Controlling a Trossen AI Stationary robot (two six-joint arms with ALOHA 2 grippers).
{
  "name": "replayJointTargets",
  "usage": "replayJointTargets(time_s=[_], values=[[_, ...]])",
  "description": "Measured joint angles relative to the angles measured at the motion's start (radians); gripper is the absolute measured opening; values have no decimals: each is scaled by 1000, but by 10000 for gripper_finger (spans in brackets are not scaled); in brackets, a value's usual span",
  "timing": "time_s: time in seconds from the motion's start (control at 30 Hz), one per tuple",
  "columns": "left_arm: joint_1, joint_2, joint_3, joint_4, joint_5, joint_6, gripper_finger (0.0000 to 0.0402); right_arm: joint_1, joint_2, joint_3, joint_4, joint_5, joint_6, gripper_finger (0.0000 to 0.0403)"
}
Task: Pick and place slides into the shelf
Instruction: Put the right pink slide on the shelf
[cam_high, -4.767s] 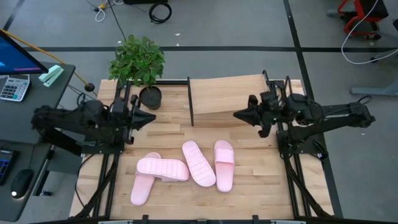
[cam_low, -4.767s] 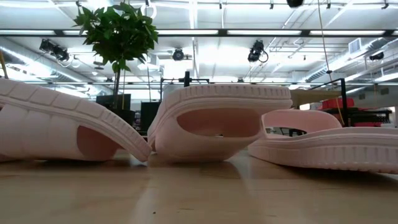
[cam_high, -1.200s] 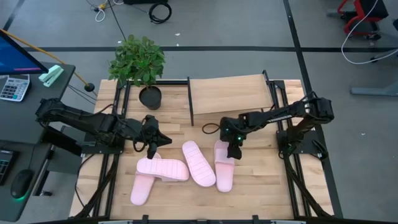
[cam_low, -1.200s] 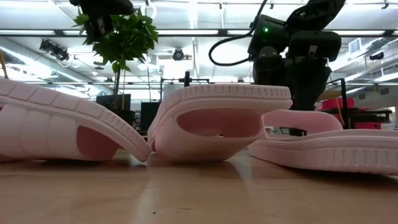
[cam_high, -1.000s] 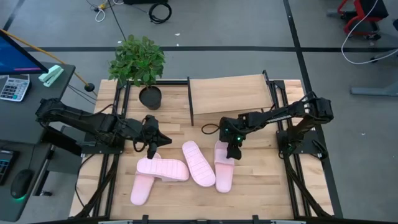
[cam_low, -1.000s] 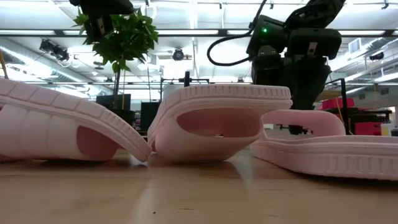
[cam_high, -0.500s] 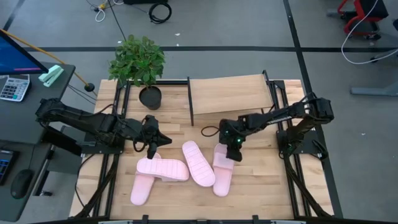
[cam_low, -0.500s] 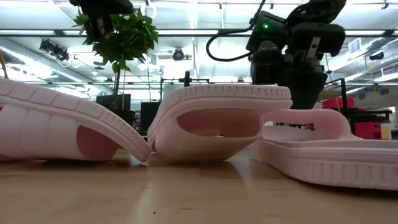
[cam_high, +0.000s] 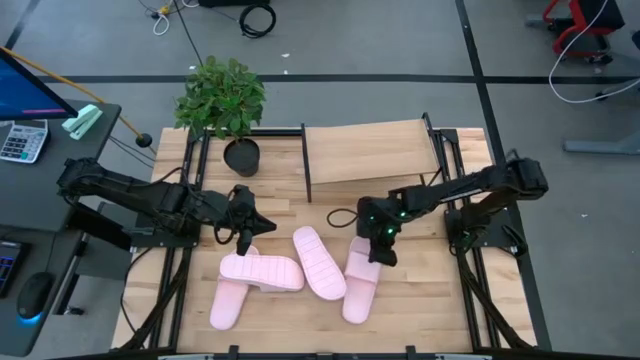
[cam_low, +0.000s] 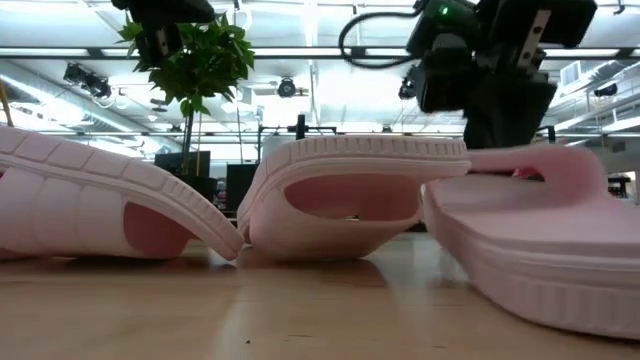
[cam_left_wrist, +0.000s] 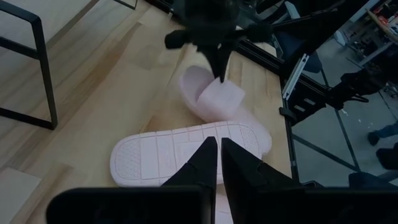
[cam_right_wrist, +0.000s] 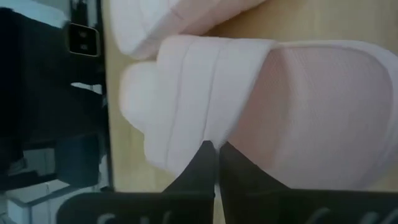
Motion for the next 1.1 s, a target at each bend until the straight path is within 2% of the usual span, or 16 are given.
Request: replayJointTargets(time_s=[0.3,0.5,0.63,0.83,1.0,1.1], values=[[0,0,0,-2,0,0,17,0,-286,3,-199,6,96,4],[3,0,0,-2,0,1,24,-1,-434,127,-442,120,88,4],[13,0,0,-2,0,0,20,-2,-450,272,-624,185,31,4],[19,0,0,5,6,0,14,-7,-400,518,-931,232,-85,4],[19,0,0,40,7,-8,20,-85,-354,696,-1154,293,-209,4],[19,0,0,78,7,-21,22,-160,-349,753,-1154,327,-282,4]])
